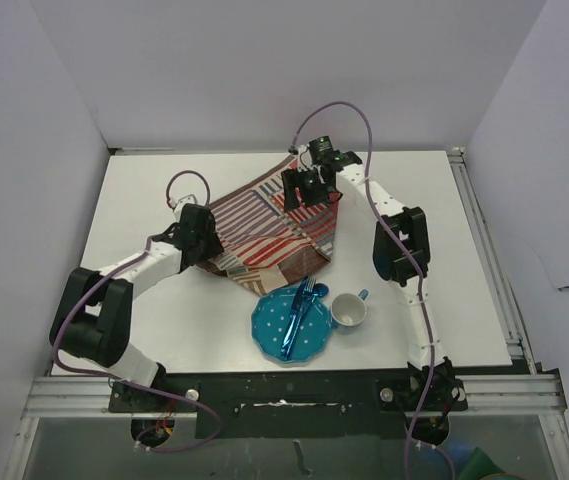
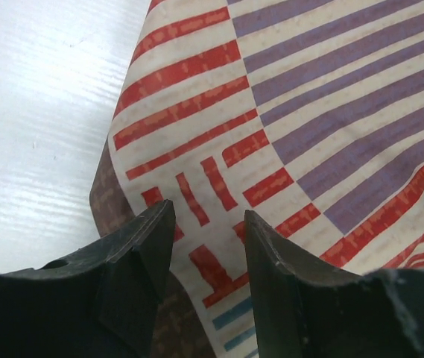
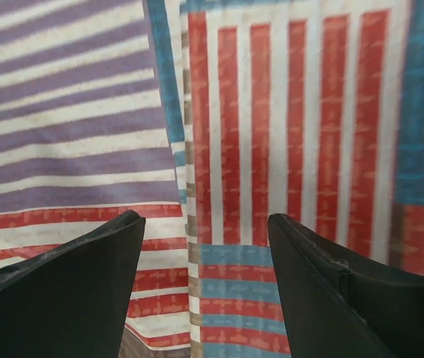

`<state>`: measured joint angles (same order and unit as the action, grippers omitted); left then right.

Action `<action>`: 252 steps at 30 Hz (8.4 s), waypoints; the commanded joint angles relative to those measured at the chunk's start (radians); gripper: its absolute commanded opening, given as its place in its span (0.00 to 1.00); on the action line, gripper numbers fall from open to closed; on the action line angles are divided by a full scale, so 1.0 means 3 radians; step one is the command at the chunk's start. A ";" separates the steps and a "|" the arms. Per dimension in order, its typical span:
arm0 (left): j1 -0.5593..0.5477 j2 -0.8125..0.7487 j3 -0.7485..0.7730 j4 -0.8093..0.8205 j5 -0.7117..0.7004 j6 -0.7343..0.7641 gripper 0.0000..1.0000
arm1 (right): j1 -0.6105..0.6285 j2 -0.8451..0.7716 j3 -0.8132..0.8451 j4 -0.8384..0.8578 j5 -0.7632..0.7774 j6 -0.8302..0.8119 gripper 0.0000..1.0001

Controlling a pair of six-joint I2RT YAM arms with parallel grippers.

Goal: Set the dinner table for one person
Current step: Flatten out the napkin at the center of the board.

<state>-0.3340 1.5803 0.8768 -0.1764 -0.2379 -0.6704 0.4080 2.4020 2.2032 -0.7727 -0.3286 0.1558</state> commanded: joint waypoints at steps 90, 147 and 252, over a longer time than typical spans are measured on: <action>0.0004 -0.0146 0.0505 -0.0848 0.0152 0.0218 0.40 | 0.0327 -0.0659 -0.1237 -0.0073 0.1150 -0.0029 0.65; 0.0361 0.1254 0.1072 -0.0047 0.0141 0.0372 0.00 | 0.0002 -0.1436 -0.1383 -0.0305 0.2654 0.0269 0.00; -0.0426 0.1156 0.3333 -0.1515 0.0214 0.0513 0.00 | 0.0078 -0.2038 -0.2823 0.0396 0.1635 0.0455 0.64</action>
<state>-0.4587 1.9194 1.7607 -0.5491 -0.1352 -0.5617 0.4381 1.7840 1.3575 -0.6949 0.1486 0.2951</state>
